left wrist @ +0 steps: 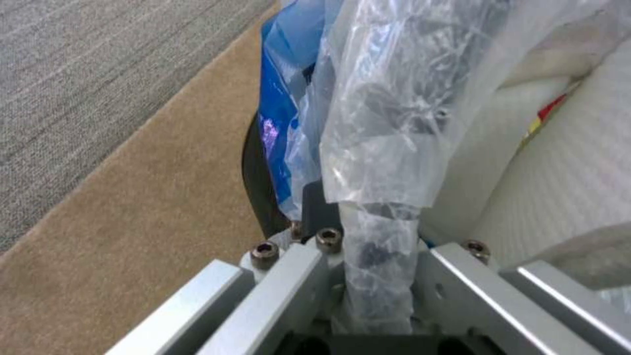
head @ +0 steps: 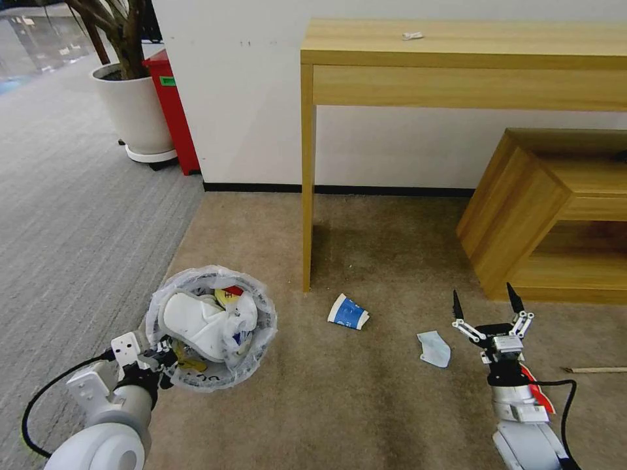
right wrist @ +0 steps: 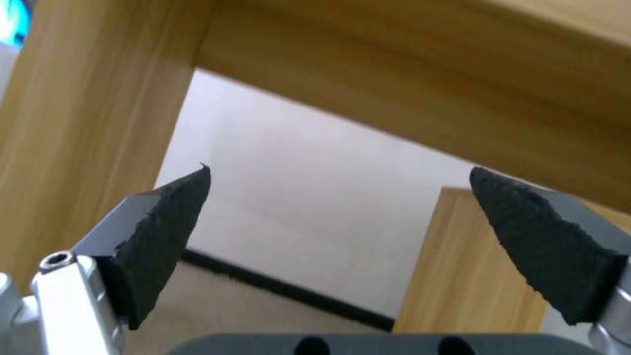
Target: Pick up the trash bin and place the garbage on the floor into it.
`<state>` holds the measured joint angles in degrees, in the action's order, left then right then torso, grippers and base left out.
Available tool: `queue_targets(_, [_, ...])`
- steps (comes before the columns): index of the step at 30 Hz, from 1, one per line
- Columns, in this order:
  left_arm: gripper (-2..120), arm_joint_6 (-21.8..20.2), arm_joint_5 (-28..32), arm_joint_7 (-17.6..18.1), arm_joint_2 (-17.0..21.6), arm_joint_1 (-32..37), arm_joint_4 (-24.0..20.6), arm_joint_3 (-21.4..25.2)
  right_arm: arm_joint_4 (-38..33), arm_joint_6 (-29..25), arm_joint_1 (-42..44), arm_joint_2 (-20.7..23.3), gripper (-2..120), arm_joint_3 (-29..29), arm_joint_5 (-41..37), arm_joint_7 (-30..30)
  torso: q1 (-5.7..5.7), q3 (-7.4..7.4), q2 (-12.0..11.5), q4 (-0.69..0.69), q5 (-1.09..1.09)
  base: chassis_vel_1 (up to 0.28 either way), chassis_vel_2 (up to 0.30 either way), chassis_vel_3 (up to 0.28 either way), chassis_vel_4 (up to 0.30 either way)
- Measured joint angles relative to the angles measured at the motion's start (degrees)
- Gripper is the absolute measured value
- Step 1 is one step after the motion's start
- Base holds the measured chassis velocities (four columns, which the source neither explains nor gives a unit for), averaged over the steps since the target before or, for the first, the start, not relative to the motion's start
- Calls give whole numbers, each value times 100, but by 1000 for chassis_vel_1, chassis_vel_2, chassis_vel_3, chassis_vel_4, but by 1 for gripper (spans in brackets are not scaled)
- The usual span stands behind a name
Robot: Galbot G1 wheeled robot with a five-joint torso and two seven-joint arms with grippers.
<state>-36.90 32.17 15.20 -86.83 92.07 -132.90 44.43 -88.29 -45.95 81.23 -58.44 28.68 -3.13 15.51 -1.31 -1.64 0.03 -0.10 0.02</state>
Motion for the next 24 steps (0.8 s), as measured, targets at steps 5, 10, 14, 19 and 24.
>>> queue_targets(5, [0, 0, 3, 1, 17, -17, 76, -23, 324, 246, -180, 403, 100, -321, -545, -83, 0, 0, 0, -2, 1, 0, 0, 0, 0])
queue_targets(10, [0, 0, -105, -6, -77, -36, 207, -131, 846, 409, -724, 816, 100, -1358, -1779, -424, 0, -1, 0, -1, 0, 0, 0, 0, 0])
queue_targets(14, [0, 1, -122, -7, -98, -69, 253, -150, 977, 442, -1073, 948, 100, -2051, -2633, -719, 0, -1, 0, -1, 0, 0, 0, 0, 0])
queue_targets(19, [0, -17, -172, 6, -139, -65, 324, -163, 1195, 527, -1580, 967, 100, -2945, -3402, -862, -1, -1, 0, 0, -2, 0, 0, 0, 0])
queue_targets(24, [0, -18, -303, 5, -253, -14, 368, -180, 1491, 578, -1982, 895, 100, -3726, -3753, -972, -1, -1, 0, 0, 0, 0, 0, 0, 0])
